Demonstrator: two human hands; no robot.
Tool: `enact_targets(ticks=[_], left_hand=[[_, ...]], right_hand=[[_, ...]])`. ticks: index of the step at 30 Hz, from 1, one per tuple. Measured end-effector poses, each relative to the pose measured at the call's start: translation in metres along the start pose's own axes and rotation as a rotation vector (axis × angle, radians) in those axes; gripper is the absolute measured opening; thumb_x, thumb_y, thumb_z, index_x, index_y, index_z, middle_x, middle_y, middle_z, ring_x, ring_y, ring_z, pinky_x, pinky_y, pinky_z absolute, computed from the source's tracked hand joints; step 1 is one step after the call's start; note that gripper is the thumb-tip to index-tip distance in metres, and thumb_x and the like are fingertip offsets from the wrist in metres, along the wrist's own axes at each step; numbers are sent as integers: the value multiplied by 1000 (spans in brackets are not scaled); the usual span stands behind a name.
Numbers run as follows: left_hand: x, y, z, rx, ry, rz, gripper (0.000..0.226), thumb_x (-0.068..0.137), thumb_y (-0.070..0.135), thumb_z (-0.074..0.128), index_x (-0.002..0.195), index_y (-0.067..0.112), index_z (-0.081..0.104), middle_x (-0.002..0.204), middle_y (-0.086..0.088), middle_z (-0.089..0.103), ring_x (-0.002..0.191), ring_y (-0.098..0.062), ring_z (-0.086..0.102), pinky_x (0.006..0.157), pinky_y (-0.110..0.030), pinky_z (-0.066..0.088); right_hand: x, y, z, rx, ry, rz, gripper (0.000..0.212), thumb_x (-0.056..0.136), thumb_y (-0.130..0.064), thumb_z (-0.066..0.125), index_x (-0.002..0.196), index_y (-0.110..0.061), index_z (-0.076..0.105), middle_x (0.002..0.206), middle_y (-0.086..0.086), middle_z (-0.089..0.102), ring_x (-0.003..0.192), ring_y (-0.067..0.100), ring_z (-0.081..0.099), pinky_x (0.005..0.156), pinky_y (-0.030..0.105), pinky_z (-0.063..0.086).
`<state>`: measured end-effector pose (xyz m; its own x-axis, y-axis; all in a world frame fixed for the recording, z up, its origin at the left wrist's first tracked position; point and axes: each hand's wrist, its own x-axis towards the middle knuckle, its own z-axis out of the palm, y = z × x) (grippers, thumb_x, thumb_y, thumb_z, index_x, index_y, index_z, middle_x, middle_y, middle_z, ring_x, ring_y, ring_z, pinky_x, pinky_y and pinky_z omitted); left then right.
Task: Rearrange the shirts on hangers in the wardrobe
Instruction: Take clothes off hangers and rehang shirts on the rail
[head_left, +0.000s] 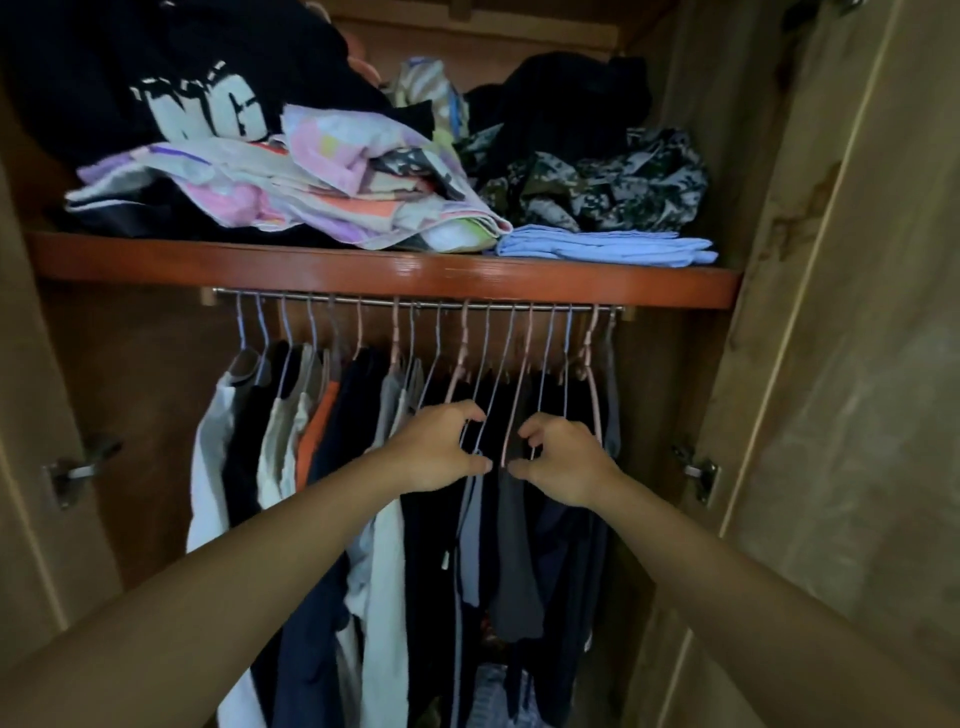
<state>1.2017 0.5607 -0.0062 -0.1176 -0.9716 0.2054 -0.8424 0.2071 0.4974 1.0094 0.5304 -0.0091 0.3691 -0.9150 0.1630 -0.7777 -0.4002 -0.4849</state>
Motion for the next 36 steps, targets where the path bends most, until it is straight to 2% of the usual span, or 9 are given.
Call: enact_targets(ticks=[4,9,12,15,18,24,28,30,36], left_hand=[[42,7,14,-15,-17,63,69,83,39,76,142,24,44,143,-4,47,128,-18,47,95,-26,41],[94,13,29,-55,-65,144,65,84,39,75,141,23,46,142,-4,49,122,-15,49,93,-25,41],[120,14,31,-30,-72,221,65,84,38,75,141,22,47,141,-6,51,124,-19,51,95,-28,43],[142,11,27,-52,-93,250,61,85,37,74,139,22,48,136,-7,54,118,-21,55,91,-29,45],[159,5,25,-102,-132,288,58,88,34,73,139,21,49,142,-7,50,125,-22,52,94,-29,43],[180,0,34,-150,-157,332,55,88,30,72,138,19,51,139,-7,53,117,-18,58,95,-29,45],[194,1,41,-126,-89,327,52,89,31,70,136,19,52,136,-5,55,111,-19,60,90,-26,44],[199,0,46,-131,-41,307,48,89,30,71,133,19,55,134,-5,56,113,-20,59,90,-25,43],[201,-7,59,-184,16,298,40,87,27,73,124,16,62,130,-6,61,117,-19,59,99,-31,47]], right_hand=[[13,23,-10,-22,59,62,55,89,-38,69,137,-18,51,131,2,58,113,19,58,93,33,51],[35,48,-24,-58,143,195,55,88,-37,69,136,-18,52,130,5,60,115,22,59,94,35,51],[48,57,-27,-44,222,278,47,89,-33,69,130,-14,57,120,9,64,109,27,62,86,33,52],[61,65,-27,-28,296,354,31,89,-30,67,116,-15,64,109,10,67,102,31,64,86,41,55],[75,72,-28,19,337,405,19,91,-26,63,105,-14,68,103,11,70,94,31,67,85,47,57],[120,85,-39,50,364,506,20,89,-25,62,97,-10,72,96,11,68,79,25,63,73,35,54],[151,106,-36,23,266,609,36,88,-28,63,116,-6,66,113,16,66,100,34,66,84,38,56],[161,115,-34,39,256,630,36,90,-27,62,118,-5,64,116,17,65,102,33,65,80,34,53],[183,135,-39,89,434,590,42,93,-34,63,120,-2,58,124,20,61,112,39,60,81,35,46]])
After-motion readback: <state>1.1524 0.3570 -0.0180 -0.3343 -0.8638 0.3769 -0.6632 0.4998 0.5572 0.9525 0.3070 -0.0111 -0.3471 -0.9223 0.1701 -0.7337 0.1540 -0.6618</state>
